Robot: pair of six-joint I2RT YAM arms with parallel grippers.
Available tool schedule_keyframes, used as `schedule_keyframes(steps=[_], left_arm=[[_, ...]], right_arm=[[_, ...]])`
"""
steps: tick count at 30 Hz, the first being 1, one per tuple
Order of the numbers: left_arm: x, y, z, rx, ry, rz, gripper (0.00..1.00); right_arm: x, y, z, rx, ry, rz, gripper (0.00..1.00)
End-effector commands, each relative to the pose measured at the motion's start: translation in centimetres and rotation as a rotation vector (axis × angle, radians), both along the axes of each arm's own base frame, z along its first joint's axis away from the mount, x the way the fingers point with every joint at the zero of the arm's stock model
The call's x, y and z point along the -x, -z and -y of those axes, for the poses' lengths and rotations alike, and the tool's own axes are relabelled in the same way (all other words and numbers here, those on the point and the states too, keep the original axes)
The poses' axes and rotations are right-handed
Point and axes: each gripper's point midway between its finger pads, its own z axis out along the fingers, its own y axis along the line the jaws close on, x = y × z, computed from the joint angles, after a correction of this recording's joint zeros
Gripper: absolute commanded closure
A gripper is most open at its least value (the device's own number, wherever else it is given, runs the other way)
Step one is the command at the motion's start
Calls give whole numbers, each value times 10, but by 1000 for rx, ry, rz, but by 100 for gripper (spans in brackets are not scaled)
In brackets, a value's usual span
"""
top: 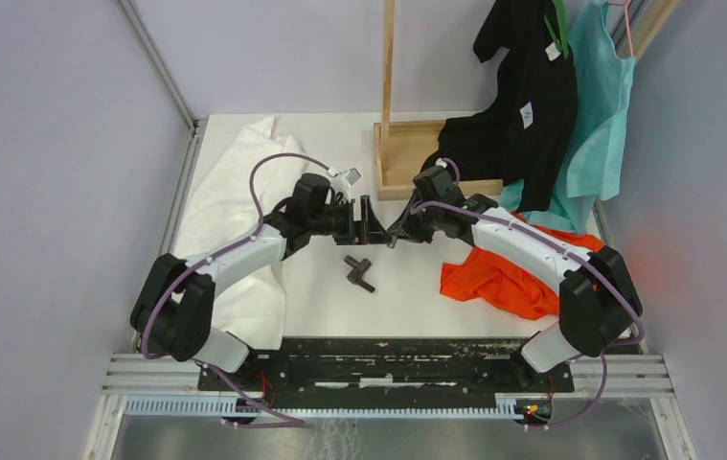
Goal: Install the water faucets
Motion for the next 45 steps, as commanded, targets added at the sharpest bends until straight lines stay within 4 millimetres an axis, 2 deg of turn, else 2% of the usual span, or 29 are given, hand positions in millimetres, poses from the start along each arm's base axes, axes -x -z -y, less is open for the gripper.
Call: schedule_keyframes(steps=[1,5,10,13,16,19,21,26,30,36,38,41,43,45], left_arm=[[4,-16,-22,-131,18,112,12],[5,-11,-48,-215,-42,117,12],[-13,-9,-81,-247,-212,101,8],[-25,-7,-101,-306,-303,107,7],[-31,-10,-112,-337,-351,122,7],[-35,-13,-119,-347,-404,132,8],[-37,-13,-128,-370,-451,134,8],[-38,-23,-169,-453,-628,147,5],[-34,-35,-202,-488,-757,160,2],[-26,-31,-208,-501,-727,100,2],[-27,-30,-205,-498,-705,100,2],[-26,-27,-198,-485,-665,82,2],[-26,-26,-198,-486,-662,83,2],[-26,-28,-197,-480,-652,98,2]], right_arm=[[-11,-17,29,162,0,62,100],[-13,5,38,295,-58,20,100],[-15,33,50,481,-150,-66,99],[-15,44,48,527,-207,-97,99],[-18,51,40,542,-245,-100,100],[-24,57,24,550,-275,-106,100],[-27,59,7,548,-300,-103,99],[-37,60,-44,504,-319,-106,100],[-43,70,-73,482,-301,-103,99],[-49,90,-89,484,-267,-87,99],[-50,94,-91,486,-288,-86,89],[-50,93,-93,488,-309,-87,66],[-50,86,-97,466,-320,-76,52],[-53,70,-99,448,-321,-42,36]])
